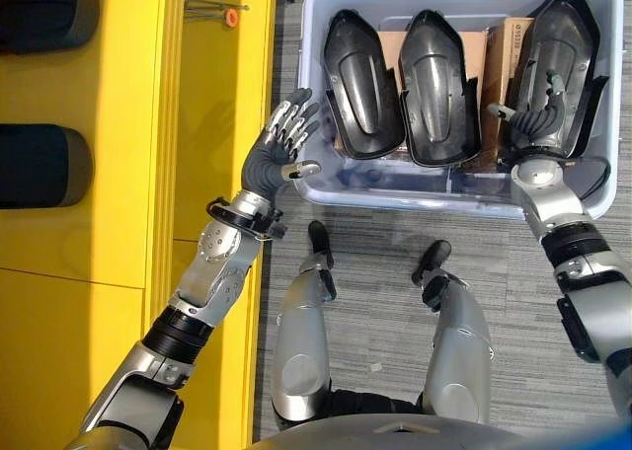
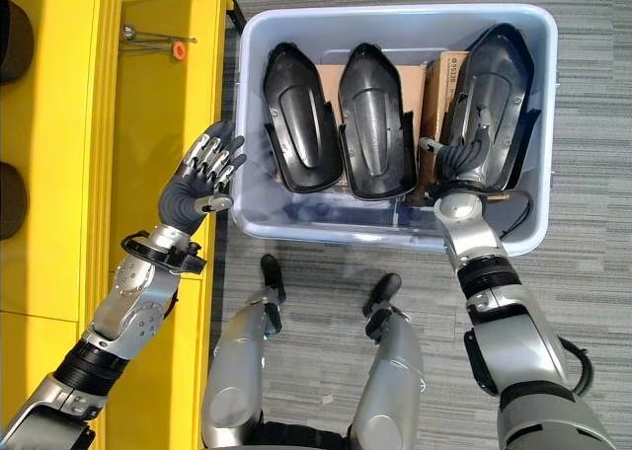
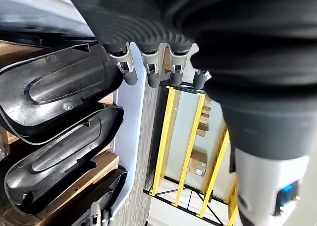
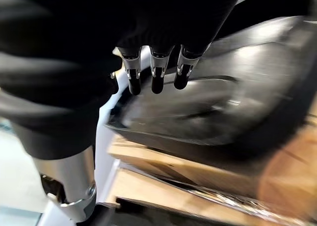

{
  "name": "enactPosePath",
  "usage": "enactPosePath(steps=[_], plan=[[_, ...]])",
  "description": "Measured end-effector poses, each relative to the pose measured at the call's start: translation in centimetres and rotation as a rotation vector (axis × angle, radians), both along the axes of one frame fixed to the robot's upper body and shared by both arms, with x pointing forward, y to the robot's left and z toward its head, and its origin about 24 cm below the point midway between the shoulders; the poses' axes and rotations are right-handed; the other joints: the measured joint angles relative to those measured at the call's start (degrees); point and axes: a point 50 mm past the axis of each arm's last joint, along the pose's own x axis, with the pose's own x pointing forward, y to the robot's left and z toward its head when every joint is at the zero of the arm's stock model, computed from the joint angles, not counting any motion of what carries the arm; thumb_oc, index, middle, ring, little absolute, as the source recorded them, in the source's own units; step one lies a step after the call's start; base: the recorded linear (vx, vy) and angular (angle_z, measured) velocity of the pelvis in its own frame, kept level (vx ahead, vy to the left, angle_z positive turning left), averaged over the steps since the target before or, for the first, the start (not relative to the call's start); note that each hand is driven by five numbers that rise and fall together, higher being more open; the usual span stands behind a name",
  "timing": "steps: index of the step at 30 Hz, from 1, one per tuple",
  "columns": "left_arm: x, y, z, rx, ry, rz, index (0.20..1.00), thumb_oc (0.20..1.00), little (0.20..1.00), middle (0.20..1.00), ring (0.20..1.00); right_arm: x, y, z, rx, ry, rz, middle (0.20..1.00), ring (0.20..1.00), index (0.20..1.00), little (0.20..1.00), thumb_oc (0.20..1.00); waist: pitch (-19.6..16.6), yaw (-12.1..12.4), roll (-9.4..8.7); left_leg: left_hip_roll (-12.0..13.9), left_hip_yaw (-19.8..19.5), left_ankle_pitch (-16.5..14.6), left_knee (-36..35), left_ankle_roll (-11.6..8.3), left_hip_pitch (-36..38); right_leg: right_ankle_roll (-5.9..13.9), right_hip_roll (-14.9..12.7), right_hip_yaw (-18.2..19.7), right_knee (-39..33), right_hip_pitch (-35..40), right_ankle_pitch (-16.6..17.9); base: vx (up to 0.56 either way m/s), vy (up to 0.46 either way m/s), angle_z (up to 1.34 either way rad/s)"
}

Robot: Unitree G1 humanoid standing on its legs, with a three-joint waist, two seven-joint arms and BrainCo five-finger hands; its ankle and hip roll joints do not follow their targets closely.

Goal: Move parts from the plastic box to the shelf.

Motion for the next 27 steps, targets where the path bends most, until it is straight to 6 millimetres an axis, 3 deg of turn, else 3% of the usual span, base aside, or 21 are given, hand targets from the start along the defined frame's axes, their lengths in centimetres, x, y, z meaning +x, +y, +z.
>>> enactPosePath(steps=[5,14,17,23,27], plan=[[0.0,0.0,-0.1,-0.006,0.005,0.0,1.0,1.0,1.0,1.0,1.0,0.5,1.7,0.0,0.022,0.009,0.091,1.0,1.0,1.0,1.0,1.0,0.0,0.1,0.03,0.2,-0.1,0.1,0.1,-0.01,-1.1,-0.14,0.2,0.0,0.1,-1.2,0.1,0.0,0.008,-0.01],[0.0,-0.1,-0.2,-0.008,0.005,0.009,1.0,1.0,1.0,1.0,1.0,0.4,5.3,3.7,-0.003,-0.135,0.293,1.0,1.0,1.0,1.0,1.0,0.0,0.1,0.02,0.3,-0.1,0.1,0.2,0.01,-1.1,-0.23,0.2,0.1,0.1,-1.1,0.2,0.0,0.011,0.0],[-0.1,-0.6,-0.4,-0.027,0.017,-0.003,1.0,1.0,1.0,1.0,1.0,0.5,6.6,3.6,-0.023,-0.137,0.316,1.0,1.0,1.0,1.0,1.0,0.0,0.2,0.01,0.3,-0.1,0.2,0.2,0.01,-1.0,-0.25,0.2,0.0,0.1,-1.0,0.2,0.0,0.0,0.0],[-0.1,-0.6,-0.5,-0.025,0.019,-0.005,1.0,1.0,1.0,1.0,1.0,0.4,6.2,4.0,-0.015,-0.163,0.267,1.0,1.0,1.0,1.0,1.0,0.0,0.1,0.01,0.3,-0.2,0.2,0.3,0.01,-1.0,-0.27,0.3,0.0,0.1,-0.9,0.2,0.0,0.0,0.0],[-0.1,-0.7,-0.5,-0.024,0.019,-0.006,1.0,1.0,1.0,1.0,1.0,0.1,5.5,4.4,-0.077,-0.216,0.129,1.0,1.0,1.0,1.0,1.0,0.0,0.1,0.01,0.3,-0.1,0.2,0.4,0.01,-0.9,-0.32,0.3,0.0,0.0,-0.8,0.4,0.0,0.01,-0.01]])
